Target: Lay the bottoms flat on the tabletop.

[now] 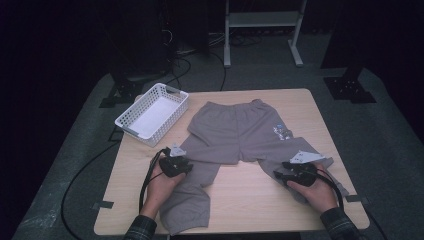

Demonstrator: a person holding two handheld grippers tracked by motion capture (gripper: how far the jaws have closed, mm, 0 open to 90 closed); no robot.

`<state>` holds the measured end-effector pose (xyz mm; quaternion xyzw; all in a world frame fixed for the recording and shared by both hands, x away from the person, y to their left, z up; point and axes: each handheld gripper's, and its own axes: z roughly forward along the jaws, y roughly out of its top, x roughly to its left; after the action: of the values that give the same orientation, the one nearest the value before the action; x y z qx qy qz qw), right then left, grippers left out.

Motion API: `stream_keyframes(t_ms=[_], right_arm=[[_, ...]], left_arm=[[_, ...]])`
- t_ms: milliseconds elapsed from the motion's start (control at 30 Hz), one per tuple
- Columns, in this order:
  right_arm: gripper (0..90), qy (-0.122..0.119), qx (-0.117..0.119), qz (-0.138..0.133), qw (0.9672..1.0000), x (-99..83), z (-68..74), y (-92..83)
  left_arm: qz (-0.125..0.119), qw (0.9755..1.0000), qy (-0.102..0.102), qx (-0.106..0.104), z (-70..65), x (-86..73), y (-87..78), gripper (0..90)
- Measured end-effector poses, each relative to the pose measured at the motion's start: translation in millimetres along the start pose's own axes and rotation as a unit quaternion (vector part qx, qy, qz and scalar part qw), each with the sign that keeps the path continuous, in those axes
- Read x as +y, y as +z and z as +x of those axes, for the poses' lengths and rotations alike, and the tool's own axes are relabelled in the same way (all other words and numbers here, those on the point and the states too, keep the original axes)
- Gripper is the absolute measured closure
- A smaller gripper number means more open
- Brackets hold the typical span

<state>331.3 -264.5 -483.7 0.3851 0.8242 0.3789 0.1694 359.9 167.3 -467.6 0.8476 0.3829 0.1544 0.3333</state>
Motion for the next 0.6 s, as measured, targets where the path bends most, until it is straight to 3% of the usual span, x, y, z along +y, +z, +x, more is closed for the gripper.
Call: stream_keyframes(t_ms=[367,600], right_arm=[[44.3,0.0,-0.001,0.0,1.0,0.0,0.1,0.0],[44.4,-0.004,0.002,0.005,1.0,-0.4,2.0,-1.7]], left_arm=[[0.024,0.9977,0.05,-0.039,-31.5,-11.2,-15.4,72.2],[0.026,0.9963,0.061,-0.055,-45.1,-16.0,-20.2,72.0]])
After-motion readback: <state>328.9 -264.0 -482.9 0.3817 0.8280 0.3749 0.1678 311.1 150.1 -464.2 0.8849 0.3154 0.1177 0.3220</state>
